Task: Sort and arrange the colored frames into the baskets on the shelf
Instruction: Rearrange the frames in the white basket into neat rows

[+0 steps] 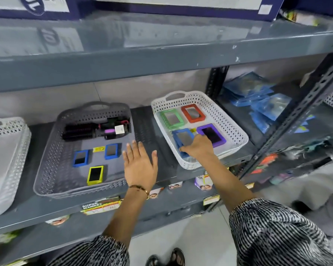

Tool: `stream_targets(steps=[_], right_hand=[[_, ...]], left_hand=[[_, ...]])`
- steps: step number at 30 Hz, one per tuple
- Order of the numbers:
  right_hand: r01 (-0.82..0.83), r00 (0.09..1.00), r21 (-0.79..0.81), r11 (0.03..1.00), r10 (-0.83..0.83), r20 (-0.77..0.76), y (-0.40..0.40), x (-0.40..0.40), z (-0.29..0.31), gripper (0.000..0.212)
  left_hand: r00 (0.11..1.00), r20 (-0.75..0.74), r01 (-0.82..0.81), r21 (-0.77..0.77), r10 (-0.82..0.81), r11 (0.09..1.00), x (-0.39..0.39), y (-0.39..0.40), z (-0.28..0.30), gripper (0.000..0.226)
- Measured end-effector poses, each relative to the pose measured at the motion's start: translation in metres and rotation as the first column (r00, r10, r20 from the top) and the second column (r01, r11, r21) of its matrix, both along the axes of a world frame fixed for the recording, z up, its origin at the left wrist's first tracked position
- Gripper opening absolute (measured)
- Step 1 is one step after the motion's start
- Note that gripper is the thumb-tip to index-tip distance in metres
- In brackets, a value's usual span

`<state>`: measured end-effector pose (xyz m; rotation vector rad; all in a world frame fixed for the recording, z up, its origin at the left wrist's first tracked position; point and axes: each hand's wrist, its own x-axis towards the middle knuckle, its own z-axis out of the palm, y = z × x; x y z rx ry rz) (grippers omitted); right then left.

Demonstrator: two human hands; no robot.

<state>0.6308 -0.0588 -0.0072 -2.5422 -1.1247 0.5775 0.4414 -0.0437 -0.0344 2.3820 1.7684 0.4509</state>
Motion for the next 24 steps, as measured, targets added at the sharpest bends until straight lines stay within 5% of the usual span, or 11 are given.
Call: stream_targets(steps=[12,18,24], right_hand=[[-0.073,0.996,-0.181,0.981,0.079,0.028,0.000,0.000,0.007,0.055],[-0.037,0.999,-0.020,0.999,0.038,0.035,0.003,0.026,0.018,0.029],[-0.147,0.989,-0.089,0.985,0.143,-0.048,0.004,0.047,0.012,0.024]], left_hand=[[0.997,0.069,0.018,0.041,-0.020,0.999,0.009,0.000,0.009,0.056],[0.901,0.251,0.368,-0.012,-0.354,0.930,0.052,0.009,0.035,0.029],[0.853,-0.119,0.453,-0.311,-0.507,0.835,0.102,0.032,0.048,0.050]])
